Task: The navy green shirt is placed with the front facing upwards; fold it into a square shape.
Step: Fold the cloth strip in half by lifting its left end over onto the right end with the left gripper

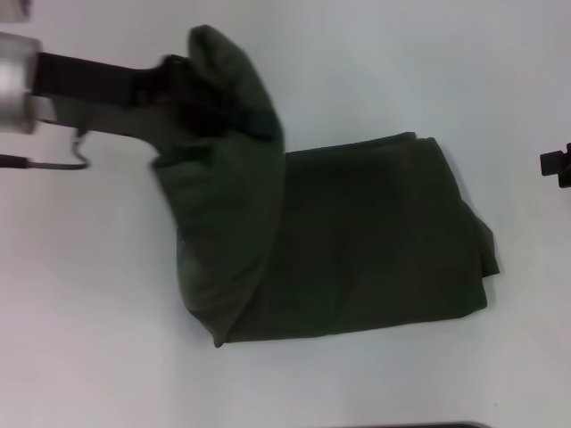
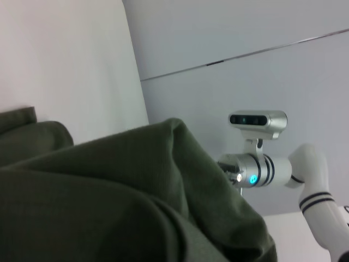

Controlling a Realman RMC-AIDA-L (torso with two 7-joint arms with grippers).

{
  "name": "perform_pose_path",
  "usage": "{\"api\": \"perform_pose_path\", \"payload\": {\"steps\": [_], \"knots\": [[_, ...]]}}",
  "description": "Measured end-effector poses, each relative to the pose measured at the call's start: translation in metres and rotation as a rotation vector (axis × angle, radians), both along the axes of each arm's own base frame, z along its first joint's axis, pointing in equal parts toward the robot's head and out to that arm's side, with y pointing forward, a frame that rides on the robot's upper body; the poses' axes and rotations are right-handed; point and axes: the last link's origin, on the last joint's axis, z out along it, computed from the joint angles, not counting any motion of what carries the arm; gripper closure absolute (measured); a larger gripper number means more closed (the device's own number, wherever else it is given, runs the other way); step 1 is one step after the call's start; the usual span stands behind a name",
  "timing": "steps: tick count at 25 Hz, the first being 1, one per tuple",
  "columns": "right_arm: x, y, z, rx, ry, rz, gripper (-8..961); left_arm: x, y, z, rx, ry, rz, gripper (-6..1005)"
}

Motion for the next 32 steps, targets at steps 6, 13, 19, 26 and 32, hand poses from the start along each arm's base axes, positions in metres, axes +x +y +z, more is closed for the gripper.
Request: {"api": "perform_pose_path", "payload": {"steps": [6,13,19,26,32], "knots": [[0.000,0.001,-0.002,-0.003,0.001,0.000,296,0.010,-0.002,-0.036,-0.026,-0.006,-0.002,950],[0.000,0.000,-0.004,-0.005,0.005,-0.005,296,0.028,-0.010,-0.057,-0.074,-0.040,-0.040,942],[0.001,-0.001,-0.004,-0.001,0.004,-0.010,296,0.034,-0.007,-0.077,-0.064,-0.024,-0.045,933],[0.001,0.000,-0.006,-0.006,-0.001,-0.008,296,0.032,-0.001,-0.082,-0.028,0.009,-0.040,921],[0.001,0.001,-0.007,-0.003,-0.004,-0.018,296,0.032,0.002,-0.088,-0.013,0.050,-0.046,911]]}}
